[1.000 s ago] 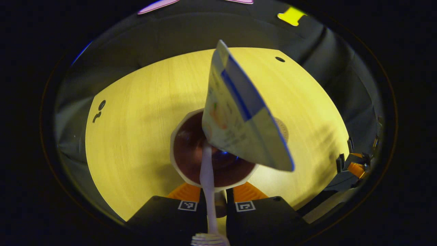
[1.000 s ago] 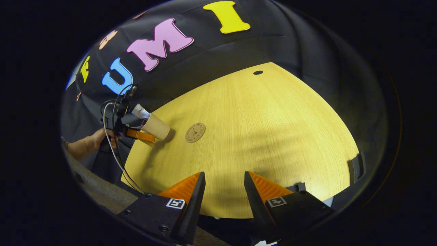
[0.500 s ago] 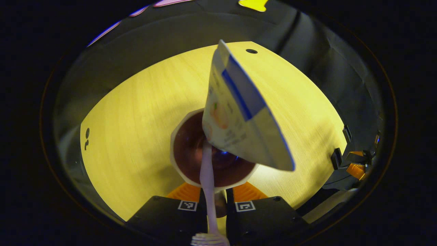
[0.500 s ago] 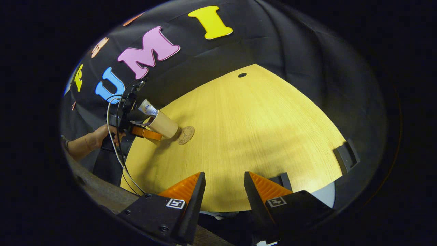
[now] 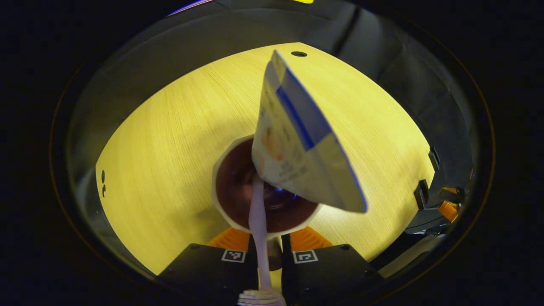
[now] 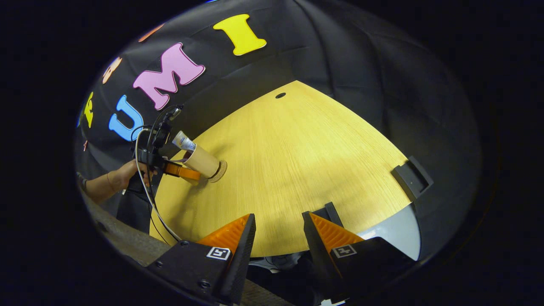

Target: Put the toothbrush and toothpaste on the desktop into the cup, then pick up the cup and place it on the coaster on the desktop.

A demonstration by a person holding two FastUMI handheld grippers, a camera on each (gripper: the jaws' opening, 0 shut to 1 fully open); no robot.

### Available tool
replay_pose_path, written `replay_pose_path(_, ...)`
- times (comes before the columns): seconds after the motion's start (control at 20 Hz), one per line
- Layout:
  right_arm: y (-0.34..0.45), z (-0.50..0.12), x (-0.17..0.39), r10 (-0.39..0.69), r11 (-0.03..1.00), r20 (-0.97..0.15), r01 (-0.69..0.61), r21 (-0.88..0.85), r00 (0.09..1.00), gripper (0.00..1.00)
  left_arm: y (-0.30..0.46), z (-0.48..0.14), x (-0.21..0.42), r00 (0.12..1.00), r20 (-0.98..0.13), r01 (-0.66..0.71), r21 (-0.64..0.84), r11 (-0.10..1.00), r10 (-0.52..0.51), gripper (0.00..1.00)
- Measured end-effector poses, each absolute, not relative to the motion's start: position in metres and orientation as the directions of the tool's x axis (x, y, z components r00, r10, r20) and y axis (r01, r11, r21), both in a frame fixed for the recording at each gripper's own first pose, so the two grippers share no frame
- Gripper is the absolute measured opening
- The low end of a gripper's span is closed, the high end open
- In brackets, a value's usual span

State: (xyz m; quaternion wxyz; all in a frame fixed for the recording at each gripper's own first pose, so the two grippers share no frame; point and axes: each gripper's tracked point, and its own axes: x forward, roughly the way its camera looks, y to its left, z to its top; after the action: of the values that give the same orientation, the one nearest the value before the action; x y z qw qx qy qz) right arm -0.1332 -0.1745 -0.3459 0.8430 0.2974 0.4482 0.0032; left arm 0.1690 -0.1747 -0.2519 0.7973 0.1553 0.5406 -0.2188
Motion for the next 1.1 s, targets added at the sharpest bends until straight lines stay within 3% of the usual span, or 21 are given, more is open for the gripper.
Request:
replay_pose_path(0.1, -0.177, -0.349, -0.134, 0.265, 0.815, -0.755, 0.279, 0.507, 0.599, 0.71, -0.177, -0.255, 0.169, 0.321, -0.932, 0.53, 0.028, 0.847, -0.17, 0.26)
replay_pose_path(0.15, -0.178, -0.349, -0.135, 0.261, 0.813, -0.756, 0.285, 0.507, 0.6, 0.71, -0.179, -0.256, 0.168, 0.319, -0.932, 0.535, 0.029, 0.844, -0.17, 0.31)
replay_pose_path(0.2, -0.179, -0.349, -0.134, 0.259, 0.813, -0.757, 0.289, 0.507, 0.6, 0.71, -0.18, -0.256, 0.168, 0.316, -0.933, 0.539, 0.026, 0.842, -0.173, 0.26)
replay_pose_path(0.55, -0.184, -0.349, -0.134, 0.252, 0.81, -0.758, 0.298, 0.506, 0.601, 0.71, -0.188, -0.261, 0.166, 0.31, -0.937, 0.567, 0.045, 0.822, -0.162, 0.27)
replay_pose_path(0.7, -0.183, -0.349, -0.131, 0.253, 0.806, -0.757, 0.302, 0.509, 0.602, 0.71, -0.183, -0.263, 0.168, 0.328, -0.934, 0.56, 0.071, 0.825, -0.142, 0.38)
replay_pose_path(0.8, -0.183, -0.349, -0.129, 0.257, 0.806, -0.754, 0.297, 0.512, 0.604, 0.71, -0.184, -0.261, 0.166, 0.314, -0.936, 0.558, 0.049, 0.828, -0.156, 0.57)
replay_pose_path(0.85, -0.182, -0.349, -0.128, 0.259, 0.807, -0.754, 0.294, 0.512, 0.603, 0.71, -0.185, -0.261, 0.164, 0.312, -0.936, 0.558, 0.044, 0.829, -0.161, 0.75)
replay_pose_path(0.95, -0.18, -0.349, -0.128, 0.264, 0.809, -0.754, 0.287, 0.512, 0.602, 0.71, -0.189, -0.261, 0.161, 0.32, -0.932, 0.562, 0.041, 0.826, -0.172, 0.83)
replay_pose_path(1.1, -0.177, -0.348, -0.125, 0.27, 0.812, -0.752, 0.278, 0.514, 0.601, 0.71, -0.191, -0.253, 0.163, 0.357, -0.914, 0.563, 0.045, 0.825, -0.194, 0.87)
